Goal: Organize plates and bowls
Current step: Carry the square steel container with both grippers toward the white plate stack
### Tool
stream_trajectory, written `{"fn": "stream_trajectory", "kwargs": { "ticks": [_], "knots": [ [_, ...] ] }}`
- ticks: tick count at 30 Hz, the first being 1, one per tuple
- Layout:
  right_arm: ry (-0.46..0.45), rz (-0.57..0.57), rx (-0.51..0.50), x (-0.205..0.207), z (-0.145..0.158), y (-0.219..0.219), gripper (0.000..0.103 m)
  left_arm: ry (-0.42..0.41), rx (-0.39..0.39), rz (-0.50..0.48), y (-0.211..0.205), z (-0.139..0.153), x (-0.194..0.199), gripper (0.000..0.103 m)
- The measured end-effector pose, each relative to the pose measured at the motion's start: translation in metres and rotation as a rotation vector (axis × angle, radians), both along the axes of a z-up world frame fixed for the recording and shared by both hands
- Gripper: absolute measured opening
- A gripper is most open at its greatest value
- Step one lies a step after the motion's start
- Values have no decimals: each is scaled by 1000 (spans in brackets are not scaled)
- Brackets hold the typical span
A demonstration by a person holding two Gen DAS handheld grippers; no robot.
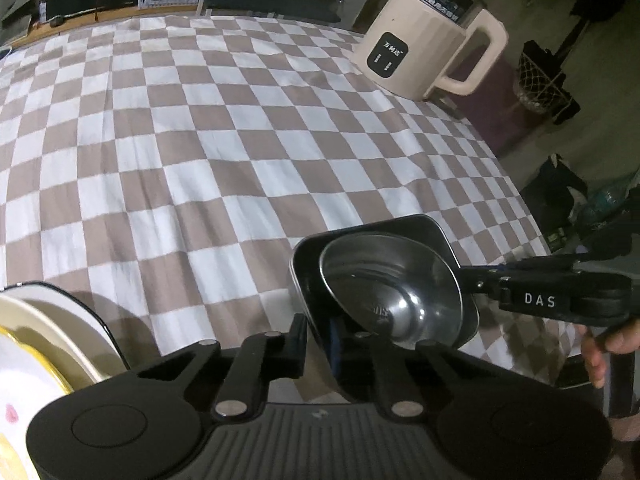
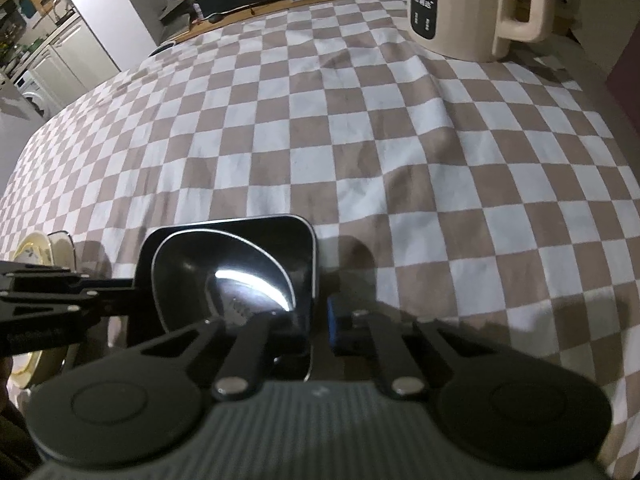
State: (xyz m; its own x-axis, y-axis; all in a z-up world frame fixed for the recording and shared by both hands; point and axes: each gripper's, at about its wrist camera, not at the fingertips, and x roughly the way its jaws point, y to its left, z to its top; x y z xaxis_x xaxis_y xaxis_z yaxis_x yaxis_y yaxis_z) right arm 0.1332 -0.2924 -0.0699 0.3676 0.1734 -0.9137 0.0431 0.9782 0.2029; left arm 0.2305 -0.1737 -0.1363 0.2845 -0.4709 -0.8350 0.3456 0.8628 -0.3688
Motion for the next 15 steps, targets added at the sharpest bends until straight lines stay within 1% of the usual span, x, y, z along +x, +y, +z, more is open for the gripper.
{"fn": "stream_trajectory", "kwargs": {
  "ticks": [4, 11, 15],
  "knots": [
    [9, 18, 4, 1, 0, 0, 6, 15, -14, 10, 3, -2, 1, 10],
    [6, 34, -13, 2, -1, 0, 5, 12, -14, 16, 3, -1, 0, 10],
    [6, 31, -5, 4, -2, -4, 5, 15, -26, 19, 4, -2, 1, 10]
  ]
}}
